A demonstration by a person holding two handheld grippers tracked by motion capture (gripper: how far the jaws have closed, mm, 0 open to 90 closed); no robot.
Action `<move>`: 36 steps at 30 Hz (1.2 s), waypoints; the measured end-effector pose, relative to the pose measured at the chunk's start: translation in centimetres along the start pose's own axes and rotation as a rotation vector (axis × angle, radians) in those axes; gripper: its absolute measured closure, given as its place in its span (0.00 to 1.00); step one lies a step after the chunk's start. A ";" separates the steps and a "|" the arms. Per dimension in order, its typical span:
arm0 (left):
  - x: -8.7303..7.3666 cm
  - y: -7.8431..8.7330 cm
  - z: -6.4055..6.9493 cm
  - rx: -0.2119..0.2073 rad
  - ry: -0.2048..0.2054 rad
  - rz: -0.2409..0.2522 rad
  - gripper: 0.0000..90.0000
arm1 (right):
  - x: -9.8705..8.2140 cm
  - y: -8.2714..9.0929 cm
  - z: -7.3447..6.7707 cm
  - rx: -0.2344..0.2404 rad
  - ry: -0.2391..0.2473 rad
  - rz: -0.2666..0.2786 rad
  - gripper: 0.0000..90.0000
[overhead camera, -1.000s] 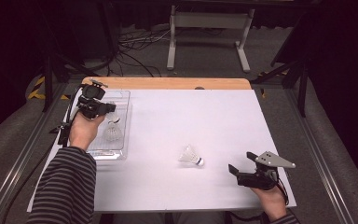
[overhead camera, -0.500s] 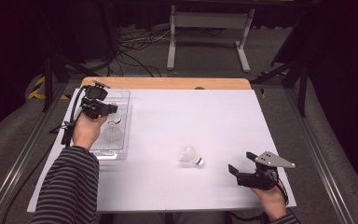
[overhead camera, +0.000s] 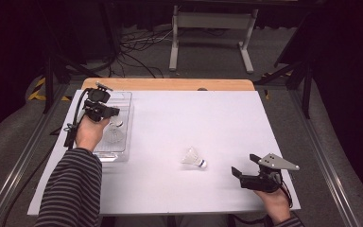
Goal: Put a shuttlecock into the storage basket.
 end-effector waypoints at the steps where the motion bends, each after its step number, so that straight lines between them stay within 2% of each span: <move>1: -0.1 -0.1 0.0 -0.002 0.004 -0.004 1.00 | 0.0 0.0 0.0 0.001 0.000 -0.001 0.12; 24: 0.1 -1.1 0.3 0.003 -0.011 -0.020 0.97 | 0.0 0.0 0.0 0.003 0.000 -0.003 0.12; 27: 0.1 -1.0 0.2 0.015 -0.005 -0.018 0.92 | 0.0 0.0 0.0 0.002 0.000 -0.003 0.12; 28: 0.1 -1.0 0.2 0.019 -0.009 -0.024 0.87 | 0.0 0.0 0.0 0.003 0.000 -0.003 0.12; 30: 0.1 -1.0 0.2 0.023 -0.015 -0.029 0.85 | 0.0 0.0 0.0 0.003 0.000 -0.003 0.12; 34: 0.0 -1.0 0.3 0.041 -0.014 -0.039 0.71 | 0.0 0.0 0.0 0.004 0.000 -0.004 0.12; 36: 0.0 -1.0 0.4 0.049 -0.017 -0.035 0.69 | 0.0 0.0 0.0 0.004 0.002 -0.004 0.12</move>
Point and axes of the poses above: each handheld gripper's, and its own axes: y roughly backward along the jaws, x roughly out of its top, z roughly to its right, the point moved 6 cm from there along -y, roughly forward along the jaws, and after that the axes turned 4 degrees about -z, right-handed, at the moved point
